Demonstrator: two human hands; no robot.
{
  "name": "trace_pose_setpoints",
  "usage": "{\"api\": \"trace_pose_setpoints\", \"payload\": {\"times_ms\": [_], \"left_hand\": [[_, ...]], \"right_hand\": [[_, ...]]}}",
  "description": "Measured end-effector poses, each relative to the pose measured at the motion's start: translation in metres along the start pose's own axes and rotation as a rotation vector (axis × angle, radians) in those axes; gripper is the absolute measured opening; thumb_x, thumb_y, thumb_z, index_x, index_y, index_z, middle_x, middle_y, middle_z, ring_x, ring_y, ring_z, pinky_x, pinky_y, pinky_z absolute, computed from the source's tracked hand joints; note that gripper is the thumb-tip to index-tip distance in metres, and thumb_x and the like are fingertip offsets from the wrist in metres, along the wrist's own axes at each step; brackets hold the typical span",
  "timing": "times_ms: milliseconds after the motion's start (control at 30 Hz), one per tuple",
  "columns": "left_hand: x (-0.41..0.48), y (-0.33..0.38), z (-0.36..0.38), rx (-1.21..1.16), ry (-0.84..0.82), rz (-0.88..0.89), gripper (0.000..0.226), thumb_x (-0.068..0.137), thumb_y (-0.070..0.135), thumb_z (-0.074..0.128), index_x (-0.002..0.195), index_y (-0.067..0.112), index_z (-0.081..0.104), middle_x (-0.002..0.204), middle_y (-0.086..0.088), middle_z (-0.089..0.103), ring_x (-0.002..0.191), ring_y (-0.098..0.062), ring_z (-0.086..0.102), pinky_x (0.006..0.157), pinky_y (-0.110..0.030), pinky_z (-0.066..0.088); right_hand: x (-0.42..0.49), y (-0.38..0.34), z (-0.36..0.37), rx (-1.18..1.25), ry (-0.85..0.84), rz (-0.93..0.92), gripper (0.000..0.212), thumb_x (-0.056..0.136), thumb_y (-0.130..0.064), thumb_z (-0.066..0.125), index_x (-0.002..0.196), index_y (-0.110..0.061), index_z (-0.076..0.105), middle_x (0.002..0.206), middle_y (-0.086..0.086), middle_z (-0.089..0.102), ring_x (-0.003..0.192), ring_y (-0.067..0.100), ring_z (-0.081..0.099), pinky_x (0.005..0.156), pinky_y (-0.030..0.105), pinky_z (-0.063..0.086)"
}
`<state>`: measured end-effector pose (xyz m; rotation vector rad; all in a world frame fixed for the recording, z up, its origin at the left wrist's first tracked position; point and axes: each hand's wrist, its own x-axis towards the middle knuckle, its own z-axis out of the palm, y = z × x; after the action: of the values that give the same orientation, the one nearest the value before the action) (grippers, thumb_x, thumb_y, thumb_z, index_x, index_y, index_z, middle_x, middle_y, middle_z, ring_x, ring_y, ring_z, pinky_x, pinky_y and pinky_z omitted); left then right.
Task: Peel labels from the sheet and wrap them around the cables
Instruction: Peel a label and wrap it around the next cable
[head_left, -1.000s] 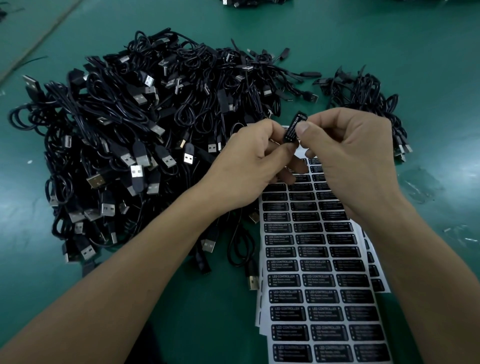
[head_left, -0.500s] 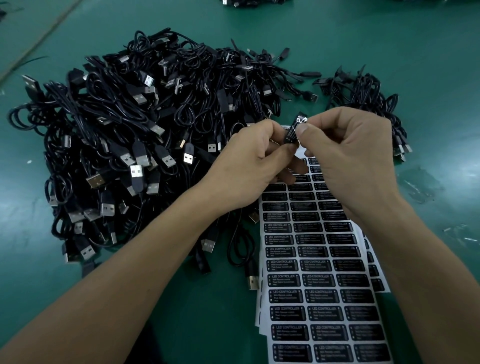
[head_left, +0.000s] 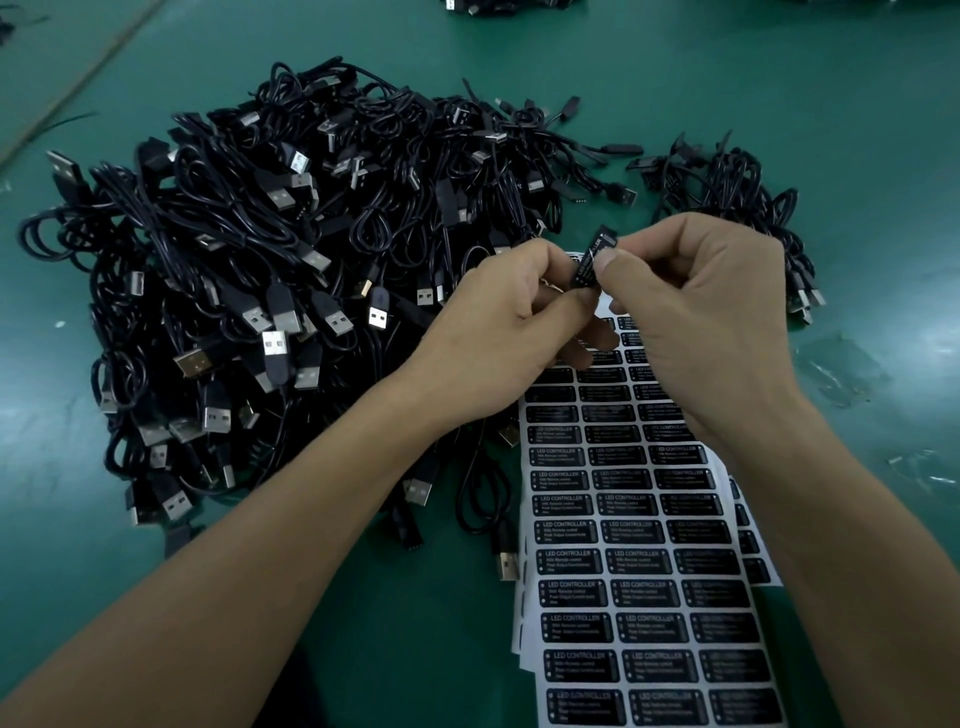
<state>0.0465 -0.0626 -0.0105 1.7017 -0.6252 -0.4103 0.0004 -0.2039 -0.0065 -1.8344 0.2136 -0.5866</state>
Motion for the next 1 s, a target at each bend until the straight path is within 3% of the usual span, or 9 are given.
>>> {"api": "trace_pose_setpoints", "payload": {"times_ms": [133,300,500,833,1000], "left_hand": [[-0.0015,0.0041,0.0007,-0.021,0.026,-0.002,0.015,0.104,0.019,0.052,0.091,0.014,0.058,0.078,-0.002,0.077,0.068,-0.017,0.074,0.056,-0.013,0.048],[-0.0011,0.0054,0.0012,-0.038,0.034,-0.006,0.018,0.104,0.014,0.051,0.086,0.014,0.056,0.072,-0.002,0.075,0.065,-0.016,0.073,0.054,-0.016,0.05],[-0.0012,0.0059,0.0012,-0.051,0.033,0.007,0.02,0.104,0.011,0.051,0.084,0.013,0.053,0.067,0.002,0.074,0.064,-0.017,0.073,0.057,-0.024,0.056],[0.0,0.0051,0.0021,-0.086,0.031,0.009,0.02,0.105,0.01,0.049,0.085,0.011,0.052,0.068,0.0,0.074,0.063,-0.012,0.072,0.053,-0.014,0.049],[-0.0013,0.0047,0.001,-0.04,0.019,-0.021,0.019,0.106,0.014,0.047,0.087,0.014,0.049,0.071,0.003,0.076,0.063,-0.012,0.072,0.054,-0.015,0.049]], "right_hand": [[-0.0008,-0.0007,0.0004,-0.01,0.018,-0.014,0.017,0.084,-0.017,0.072,0.071,-0.025,0.067,0.063,-0.009,0.068,0.057,0.006,0.06,0.054,0.02,0.05],[-0.0049,-0.0035,0.0019,0.03,0.024,-0.02,0.016,0.084,-0.013,0.073,0.072,-0.022,0.066,0.063,-0.012,0.069,0.052,-0.002,0.059,0.05,0.011,0.046],[-0.0069,-0.0068,0.0015,0.016,0.031,-0.028,0.014,0.082,-0.015,0.075,0.072,-0.023,0.068,0.068,-0.01,0.072,0.057,-0.001,0.063,0.053,0.011,0.047],[-0.0082,-0.0042,0.0027,0.038,0.049,0.011,0.01,0.082,-0.02,0.078,0.076,-0.021,0.069,0.068,-0.01,0.072,0.058,0.001,0.065,0.054,0.013,0.049],[-0.0046,-0.0026,-0.0039,0.211,0.072,0.077,0.051,0.074,-0.013,0.086,0.092,-0.021,0.04,0.081,-0.004,0.077,0.076,0.012,0.075,0.072,0.027,0.057]]}}
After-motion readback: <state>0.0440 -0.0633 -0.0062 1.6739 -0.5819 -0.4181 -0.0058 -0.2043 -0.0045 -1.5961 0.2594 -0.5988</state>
